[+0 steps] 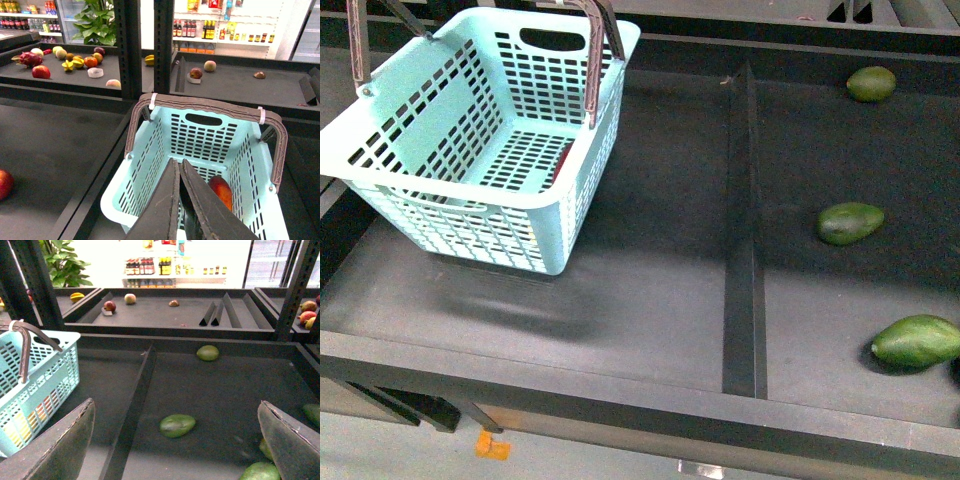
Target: Pick lemon and mango into basket
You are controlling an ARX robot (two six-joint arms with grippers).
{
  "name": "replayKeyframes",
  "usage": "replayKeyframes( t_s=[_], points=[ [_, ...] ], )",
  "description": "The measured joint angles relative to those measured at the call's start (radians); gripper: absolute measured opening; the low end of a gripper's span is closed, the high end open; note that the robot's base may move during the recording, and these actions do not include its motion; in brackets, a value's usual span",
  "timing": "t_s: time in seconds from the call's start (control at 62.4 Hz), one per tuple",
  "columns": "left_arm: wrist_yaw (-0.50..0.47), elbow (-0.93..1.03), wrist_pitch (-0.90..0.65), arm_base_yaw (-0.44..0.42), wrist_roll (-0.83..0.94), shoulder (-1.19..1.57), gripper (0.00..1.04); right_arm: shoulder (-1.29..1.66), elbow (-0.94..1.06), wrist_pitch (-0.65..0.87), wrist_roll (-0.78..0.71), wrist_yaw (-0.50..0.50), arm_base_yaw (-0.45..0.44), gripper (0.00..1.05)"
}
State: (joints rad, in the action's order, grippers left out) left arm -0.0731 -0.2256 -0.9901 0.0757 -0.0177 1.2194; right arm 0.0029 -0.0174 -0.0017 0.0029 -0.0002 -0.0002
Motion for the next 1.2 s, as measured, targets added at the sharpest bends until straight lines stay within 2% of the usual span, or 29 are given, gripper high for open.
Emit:
replayKeyframes(
  t_s=[0.048,0.112,0.256,1.042,1.202],
  points=[
    [0.005,0.028,0.015,-0.008,0.002,-0.039,0.04,0.0,0.0,0.0,0.0,0.0,0.0,0.96],
    [0.068,0.062,0.04,-0.05,0.004,-0.095,0.04,0.0,0.0,0.0,0.0,0.0,0.0,0.96],
    [0.072,0.142,0.021,-0.072,0.004,-0.152,0.04,0.0,0.0,0.0,0.0,0.0,0.0,0.96],
    [0.073,0.211,0.634,-0.072,0.006,-0.864,0.04,0.0,0.0,0.0,0.0,0.0,0.0,0.96],
    [0.073,0.211,0.707,-0.072,0.006,-0.937,0.04,0.0,0.0,0.0,0.0,0.0,0.0,0.96]
  ],
)
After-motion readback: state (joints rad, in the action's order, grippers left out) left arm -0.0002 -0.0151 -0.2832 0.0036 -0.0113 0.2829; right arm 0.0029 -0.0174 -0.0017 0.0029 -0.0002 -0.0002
